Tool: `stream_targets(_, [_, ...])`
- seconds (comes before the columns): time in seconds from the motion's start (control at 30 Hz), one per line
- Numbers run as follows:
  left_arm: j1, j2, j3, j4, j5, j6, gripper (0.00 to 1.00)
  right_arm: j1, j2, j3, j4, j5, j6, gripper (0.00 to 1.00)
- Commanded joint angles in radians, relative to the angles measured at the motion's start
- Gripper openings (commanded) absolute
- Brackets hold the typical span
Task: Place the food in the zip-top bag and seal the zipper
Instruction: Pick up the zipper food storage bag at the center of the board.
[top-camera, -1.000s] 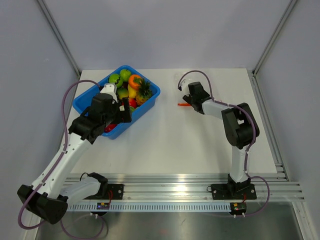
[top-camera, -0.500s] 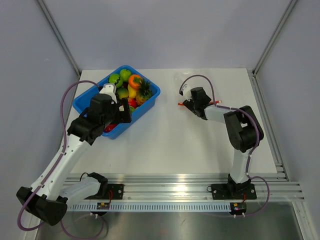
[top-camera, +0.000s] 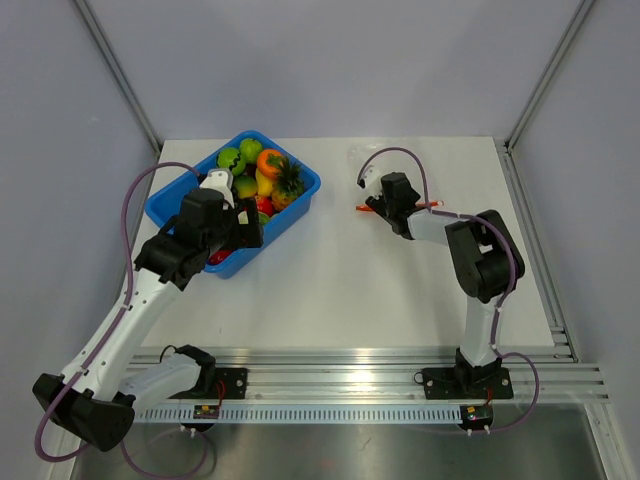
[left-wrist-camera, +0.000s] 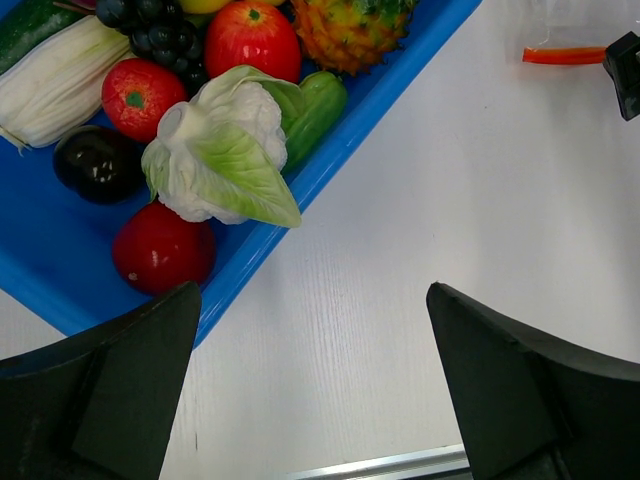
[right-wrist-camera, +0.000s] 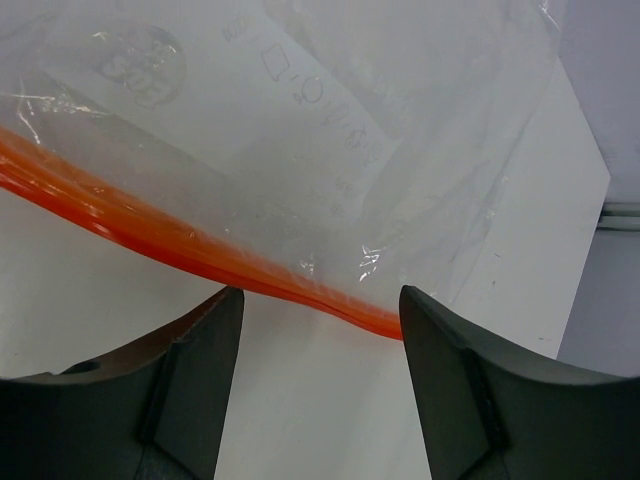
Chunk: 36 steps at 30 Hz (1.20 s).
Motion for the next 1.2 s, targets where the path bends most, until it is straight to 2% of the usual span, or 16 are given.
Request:
stream_targets(0.0, [0.002, -0.004, 0.008, 0.010, 0.017, 0.004, 0.99, 0.000, 0.023, 0.048, 0.080, 0.043, -0.030, 0.69])
stream_targets(0.13, [0.002, -0.004, 0.000, 0.015, 0.023, 0.004, 0.99, 0.000, 0.049, 0.055, 0.102, 0.051, -0.038, 0.64])
stream_targets(0.27, [0.002, -0.003, 0.002, 0.013, 0.022, 0.006, 0.99, 0.000, 0.064, 0.055, 0.114, 0.052, -0.036, 0.63])
stream_targets(0.33, [0.002, -0.003, 0.002, 0.015, 0.023, 0.007, 0.99, 0.000, 0.066, 0.052, 0.134, 0.060, -0.036, 0.58])
stream_targets(0.43, [0.002, -0.004, 0.000, 0.015, 0.032, 0.004, 0.99, 0.000, 0.072, 0.061, 0.152, 0.078, -0.031, 0.35])
stream_targets(0.47, [0.002, -0.004, -0.003, 0.016, 0.044, 0.007, 0.99, 0.001, 0.075, 0.077, 0.149, 0.085, -0.033, 0.00])
stream_targets(0.57, [0.002, 0.022, 0.020, -0.046, 0.043, 0.078, 0.99, 0.000, 0.063, 0.094, 0.160, 0.102, -0.004, 0.00])
stream_targets(0.67, [0.002, 0.046, 0.045, -0.103, -0.009, 0.113, 0.99, -0.002, 0.026, 0.187, 0.021, 0.092, 0.100, 0.00])
stream_targets(0.73, [0.002, 0.029, 0.048, -0.093, 0.034, 0.107, 0.99, 0.000, -0.023, 0.213, -0.099, 0.088, 0.221, 0.00])
stream_targets(0.87, [0.001, 0.012, 0.036, 0.048, 0.273, 0.022, 0.99, -0.002, -0.123, 0.314, -0.396, 0.053, 0.516, 0.00])
stream_targets(0.93, [-0.021, 0.029, 0.013, 0.122, 0.417, -0.067, 0.99, -0.002, -0.134, 0.395, -0.672, 0.129, 0.797, 0.00])
stream_targets(1.0, [-0.073, 0.068, 0.000, 0.226, 0.494, -0.123, 0.99, 0.007, -0.132, 0.480, -0.896, 0.114, 0.953, 0.00])
stream_targets(1.07, [-0.155, 0.110, -0.003, 0.300, 0.467, -0.173, 0.98, 0.041, -0.195, 0.436, -0.931, 0.086, 1.004, 0.00])
stream_targets(1.17, [-0.237, 0.155, -0.003, 0.373, 0.393, -0.207, 0.98, 0.052, -0.304, 0.379, -0.940, -0.061, 1.123, 0.00])
